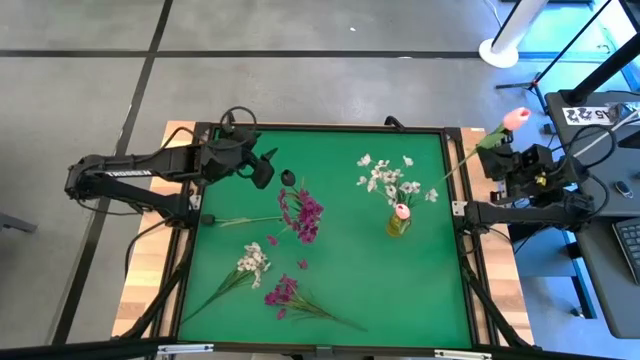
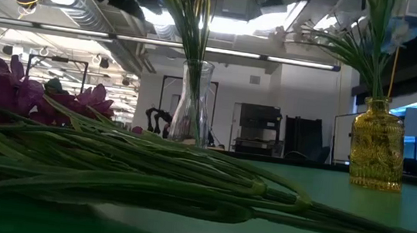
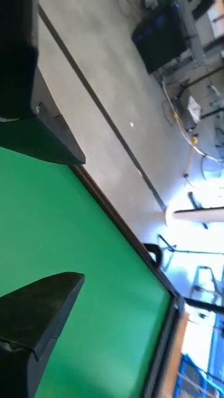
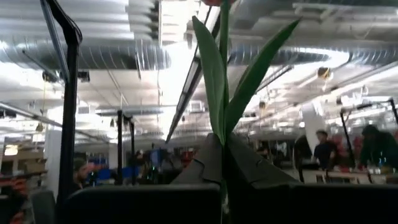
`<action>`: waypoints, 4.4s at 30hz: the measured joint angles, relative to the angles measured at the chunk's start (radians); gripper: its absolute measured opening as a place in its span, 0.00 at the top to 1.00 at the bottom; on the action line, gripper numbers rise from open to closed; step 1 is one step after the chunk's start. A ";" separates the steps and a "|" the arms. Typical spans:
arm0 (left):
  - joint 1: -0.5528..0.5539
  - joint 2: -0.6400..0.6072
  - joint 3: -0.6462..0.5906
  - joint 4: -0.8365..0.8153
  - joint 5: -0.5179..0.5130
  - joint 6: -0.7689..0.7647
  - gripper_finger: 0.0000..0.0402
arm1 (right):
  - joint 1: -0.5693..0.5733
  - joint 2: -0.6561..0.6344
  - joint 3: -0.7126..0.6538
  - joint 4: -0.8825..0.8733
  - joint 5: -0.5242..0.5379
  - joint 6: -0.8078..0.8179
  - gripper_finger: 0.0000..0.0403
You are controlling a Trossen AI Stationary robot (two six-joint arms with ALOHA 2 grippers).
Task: Sort flowers into vase by color
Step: Put the pink tulip into the yellow vase
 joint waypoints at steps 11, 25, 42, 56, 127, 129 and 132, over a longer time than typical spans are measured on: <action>-0.099 -0.056 0.000 0.162 0.081 0.061 0.27 | 0.000 0.001 0.155 -0.363 0.233 -0.010 1.00; -0.181 -0.059 0.000 0.271 0.137 0.082 0.27 | 0.000 -0.006 -0.028 -0.249 0.051 0.096 1.00; -0.186 -0.058 0.000 0.252 0.130 0.077 0.27 | 0.001 -0.012 -0.409 0.243 -0.106 0.142 1.00; -0.186 -0.058 -0.001 0.251 0.130 0.074 0.27 | 0.001 -0.011 -0.409 0.268 -0.097 0.066 1.00; -0.185 -0.055 -0.002 0.175 0.102 0.050 0.27 | 0.001 0.172 -0.317 0.083 -0.103 0.069 1.00; -0.185 -0.055 -0.002 0.174 0.102 0.048 0.27 | 0.001 0.172 -0.317 0.055 -0.103 0.072 1.00; -0.185 -0.055 -0.002 0.174 0.102 0.048 0.27 | 0.001 0.172 -0.317 0.021 -0.106 0.084 0.97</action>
